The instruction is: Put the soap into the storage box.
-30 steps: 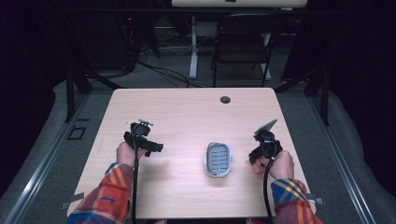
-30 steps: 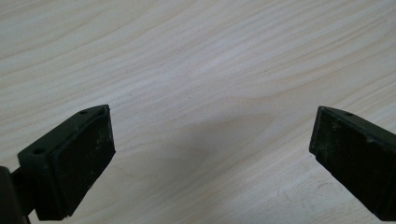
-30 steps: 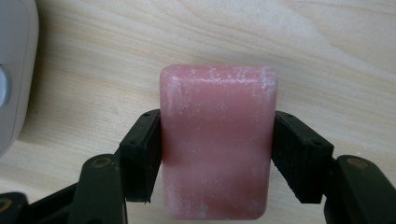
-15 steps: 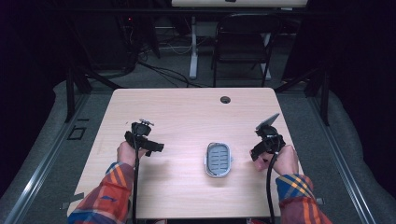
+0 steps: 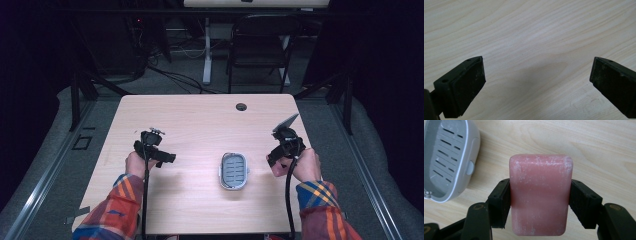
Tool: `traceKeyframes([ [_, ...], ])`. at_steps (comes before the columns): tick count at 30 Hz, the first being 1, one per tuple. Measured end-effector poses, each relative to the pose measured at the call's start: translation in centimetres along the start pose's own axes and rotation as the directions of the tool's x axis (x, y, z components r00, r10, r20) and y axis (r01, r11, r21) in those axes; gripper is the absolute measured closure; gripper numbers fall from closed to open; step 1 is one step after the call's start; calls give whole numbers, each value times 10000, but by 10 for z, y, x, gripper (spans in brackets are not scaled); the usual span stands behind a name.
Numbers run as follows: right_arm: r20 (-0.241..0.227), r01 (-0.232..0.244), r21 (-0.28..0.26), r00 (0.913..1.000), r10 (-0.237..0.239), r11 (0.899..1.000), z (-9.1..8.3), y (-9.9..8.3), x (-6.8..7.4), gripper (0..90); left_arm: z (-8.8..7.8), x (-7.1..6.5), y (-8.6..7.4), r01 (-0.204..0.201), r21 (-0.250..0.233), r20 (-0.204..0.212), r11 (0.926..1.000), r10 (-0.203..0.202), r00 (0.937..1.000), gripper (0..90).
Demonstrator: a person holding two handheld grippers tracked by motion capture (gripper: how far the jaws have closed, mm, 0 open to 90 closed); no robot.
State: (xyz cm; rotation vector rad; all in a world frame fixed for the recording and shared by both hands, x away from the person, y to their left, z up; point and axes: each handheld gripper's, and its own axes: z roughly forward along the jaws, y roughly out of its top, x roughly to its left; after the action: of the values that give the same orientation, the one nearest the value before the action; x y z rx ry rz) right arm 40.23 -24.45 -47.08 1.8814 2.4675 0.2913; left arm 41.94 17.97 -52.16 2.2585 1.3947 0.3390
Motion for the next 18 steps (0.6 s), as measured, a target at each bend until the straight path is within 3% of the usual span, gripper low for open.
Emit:
traceKeyframes([
  [7,21,131,-72,9999,-131,9999,-8,5,7,376,-1,1,0,13,-8,9,10000,-13,10000,0],
  [10,56,488,299,9988,-490,9984,-13,8,8,376,-1,1,0,10,-11,2,10000,-10,10000,0],
  [11,33,265,-8,9996,-265,9996,-12,7,11,376,-1,1,0,15,-10,6,10000,-15,10000,0],
  [13,3,321,-39,9995,-321,9995,-15,8,14,376,0,1,0,28,-10,59,10000,-28,10000,0],
  [18,-42,683,295,9977,-682,9972,-19,12,17,376,0,1,0,2,-1,67,10000,-2,10000,0],
])
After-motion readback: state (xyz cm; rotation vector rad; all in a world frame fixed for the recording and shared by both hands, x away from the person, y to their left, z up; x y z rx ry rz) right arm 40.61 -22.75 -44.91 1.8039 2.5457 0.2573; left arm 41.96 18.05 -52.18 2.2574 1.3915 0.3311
